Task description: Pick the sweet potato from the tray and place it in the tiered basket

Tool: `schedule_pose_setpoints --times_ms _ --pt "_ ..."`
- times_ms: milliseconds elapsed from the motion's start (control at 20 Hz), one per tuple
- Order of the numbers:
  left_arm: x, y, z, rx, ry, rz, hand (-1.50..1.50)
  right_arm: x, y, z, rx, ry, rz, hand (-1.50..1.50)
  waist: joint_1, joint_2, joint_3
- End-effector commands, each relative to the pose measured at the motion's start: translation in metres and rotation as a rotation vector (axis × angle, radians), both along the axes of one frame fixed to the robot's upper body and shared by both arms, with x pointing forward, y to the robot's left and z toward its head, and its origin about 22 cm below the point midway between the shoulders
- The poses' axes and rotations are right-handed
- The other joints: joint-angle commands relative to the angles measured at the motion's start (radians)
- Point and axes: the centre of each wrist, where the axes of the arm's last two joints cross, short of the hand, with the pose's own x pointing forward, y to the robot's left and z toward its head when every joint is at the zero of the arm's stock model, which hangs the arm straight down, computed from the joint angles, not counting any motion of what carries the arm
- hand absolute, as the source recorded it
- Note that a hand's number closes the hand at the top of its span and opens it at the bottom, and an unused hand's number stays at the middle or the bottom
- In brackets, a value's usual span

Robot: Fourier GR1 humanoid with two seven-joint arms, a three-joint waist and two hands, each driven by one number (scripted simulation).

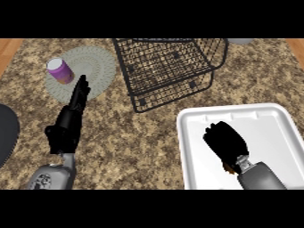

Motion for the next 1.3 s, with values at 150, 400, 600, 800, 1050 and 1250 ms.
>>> schedule_pose_setpoints --times_ms 150,400,600,800,1050,1250 --pt "0.001 -0.007 0.001 0.002 0.016 -0.051 0.0 -0.017 0.117 0.02 0.055 -0.042 -0.233 1.5 0.039 0.007 0.009" --pt "0.002 -0.006 0.003 -0.006 -0.011 -0.044 0.0 -0.022 0.15 0.038 0.125 -0.183 -0.345 1.5 0.041 0.008 0.009" --pt "0.003 -0.007 -0.006 -0.003 0.02 -0.032 0.0 -0.025 0.175 0.063 0.192 -0.282 -0.396 1.5 0.033 0.008 0.008" --pt "-0.003 -0.011 0.001 -0.007 0.008 -0.028 0.0 -0.029 0.181 0.123 0.274 -0.393 -0.424 1.5 0.013 0.002 0.008" --pt "0.008 0.011 -0.003 0.02 0.029 0.001 0.0 -0.034 0.179 0.204 0.394 -0.491 -0.417 1.5 0.001 0.001 0.007" --pt "-0.008 -0.01 -0.01 -0.007 0.006 0.006 0.0 -0.037 0.18 0.241 0.44 -0.517 -0.453 1.5 0.008 -0.003 0.007"
